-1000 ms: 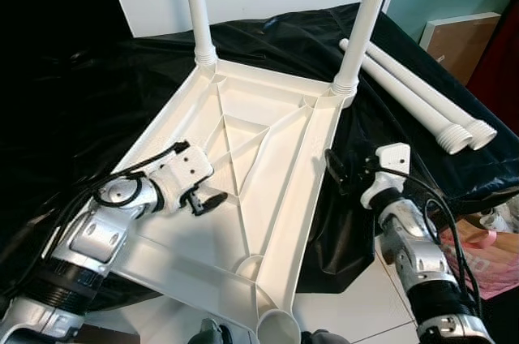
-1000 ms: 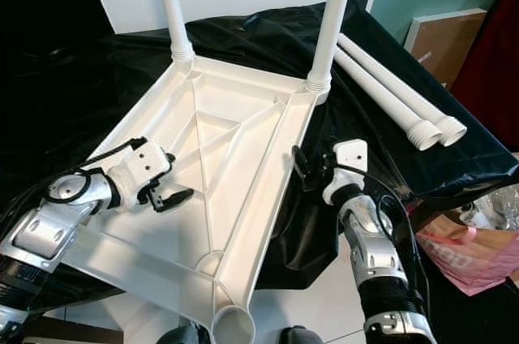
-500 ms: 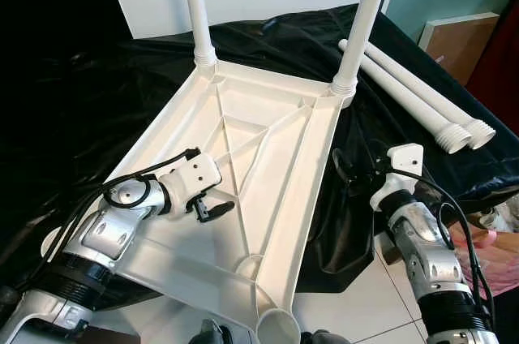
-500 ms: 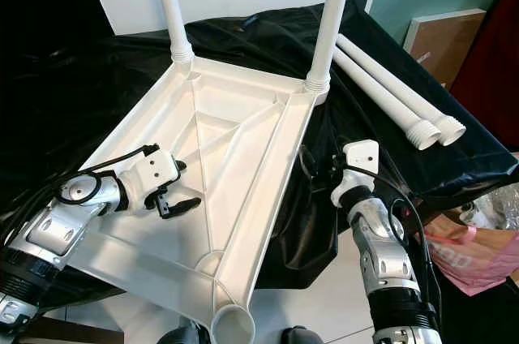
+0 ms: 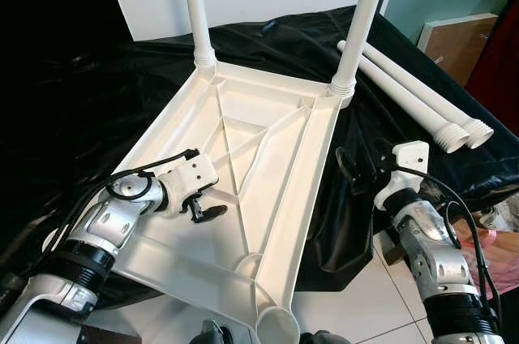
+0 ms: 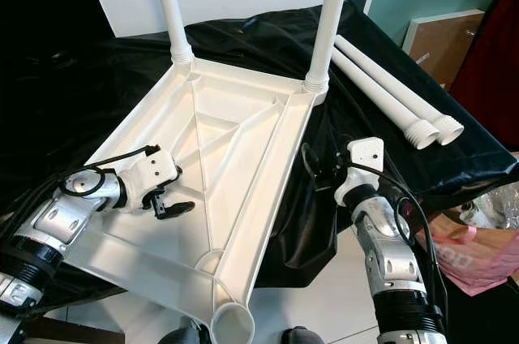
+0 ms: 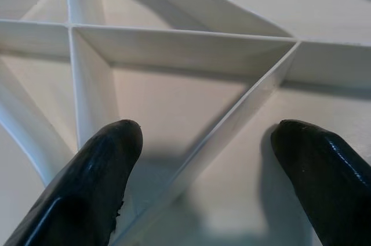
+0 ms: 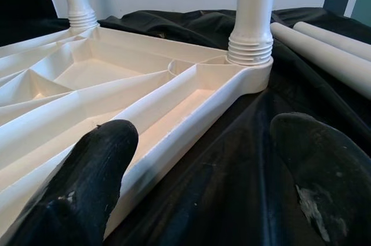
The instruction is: Building children table
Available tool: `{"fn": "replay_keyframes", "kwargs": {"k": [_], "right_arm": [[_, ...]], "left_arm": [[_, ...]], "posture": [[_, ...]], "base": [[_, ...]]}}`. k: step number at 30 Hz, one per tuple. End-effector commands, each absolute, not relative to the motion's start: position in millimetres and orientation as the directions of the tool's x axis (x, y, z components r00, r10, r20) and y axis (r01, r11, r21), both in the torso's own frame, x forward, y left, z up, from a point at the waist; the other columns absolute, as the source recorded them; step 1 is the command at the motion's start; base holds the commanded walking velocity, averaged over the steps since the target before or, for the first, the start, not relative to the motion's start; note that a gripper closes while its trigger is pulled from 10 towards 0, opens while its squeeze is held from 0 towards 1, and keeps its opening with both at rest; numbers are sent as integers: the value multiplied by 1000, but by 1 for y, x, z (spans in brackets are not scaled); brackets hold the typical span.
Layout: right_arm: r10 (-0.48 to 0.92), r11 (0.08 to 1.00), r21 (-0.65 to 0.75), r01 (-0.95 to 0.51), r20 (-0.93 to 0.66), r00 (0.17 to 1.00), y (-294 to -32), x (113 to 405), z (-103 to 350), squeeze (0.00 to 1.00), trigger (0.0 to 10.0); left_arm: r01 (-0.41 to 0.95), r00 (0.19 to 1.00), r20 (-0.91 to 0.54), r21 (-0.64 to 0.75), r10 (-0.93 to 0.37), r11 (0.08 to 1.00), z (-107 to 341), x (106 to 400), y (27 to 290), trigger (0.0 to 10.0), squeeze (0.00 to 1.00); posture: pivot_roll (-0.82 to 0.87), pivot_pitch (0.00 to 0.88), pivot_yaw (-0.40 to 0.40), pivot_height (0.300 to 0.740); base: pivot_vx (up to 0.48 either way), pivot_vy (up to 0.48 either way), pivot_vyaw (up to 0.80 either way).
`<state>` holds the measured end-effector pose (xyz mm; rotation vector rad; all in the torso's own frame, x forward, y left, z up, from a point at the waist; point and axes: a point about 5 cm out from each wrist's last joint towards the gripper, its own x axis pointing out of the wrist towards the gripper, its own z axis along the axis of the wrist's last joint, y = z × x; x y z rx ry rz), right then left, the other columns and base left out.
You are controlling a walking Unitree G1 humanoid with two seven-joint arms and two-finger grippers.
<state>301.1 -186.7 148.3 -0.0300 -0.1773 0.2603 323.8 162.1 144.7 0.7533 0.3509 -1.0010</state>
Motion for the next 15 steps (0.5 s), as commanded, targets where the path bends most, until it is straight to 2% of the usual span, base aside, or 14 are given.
{"fn": "replay_keyframes", "kwargs": {"k": [1,3,5,8,9,10,11,15], "right_arm": [[251,968,-49,-247,156,955,-189,299,146,0,10000],[251,968,-50,-246,156,955,-190,299,147,0,10000],[251,968,-51,-246,155,956,-191,299,148,0,10000],[250,968,-51,-245,154,956,-191,299,148,0,10000],[249,968,-51,-244,153,956,-191,299,148,0,10000],[249,968,-51,-244,153,956,-191,299,148,0,10000],[248,969,-50,-243,152,957,-192,299,148,0,10000],[247,969,-49,-243,150,957,-191,298,148,0,10000]], "left_arm": [[875,483,-635,362,-602,320,135,322,170,10000,0],[878,478,-647,356,-594,319,134,322,170,10000,0],[885,465,-661,352,-588,304,132,323,170,7451,0],[889,458,-666,350,-589,295,131,323,170,7451,0],[893,449,-667,342,-595,291,131,323,168,824,0],[893,449,-667,342,-595,291,131,323,168,824,0],[896,444,-666,342,-599,284,131,324,165,0,0],[895,446,-655,339,-610,291,131,325,158,0,0]], "posture": [[-89,128,38,740],[-89,128,38,740],[-90,131,42,740],[-90,131,42,740],[-90,132,45,740],[-90,132,45,740],[-89,134,45,740],[-86,137,48,740]], "base": [[0,0,0],[0,0,0],[0,0,0],[0,0,0],[0,0,0],[0,0,0],[0,0,0],[0,0,0]]}}
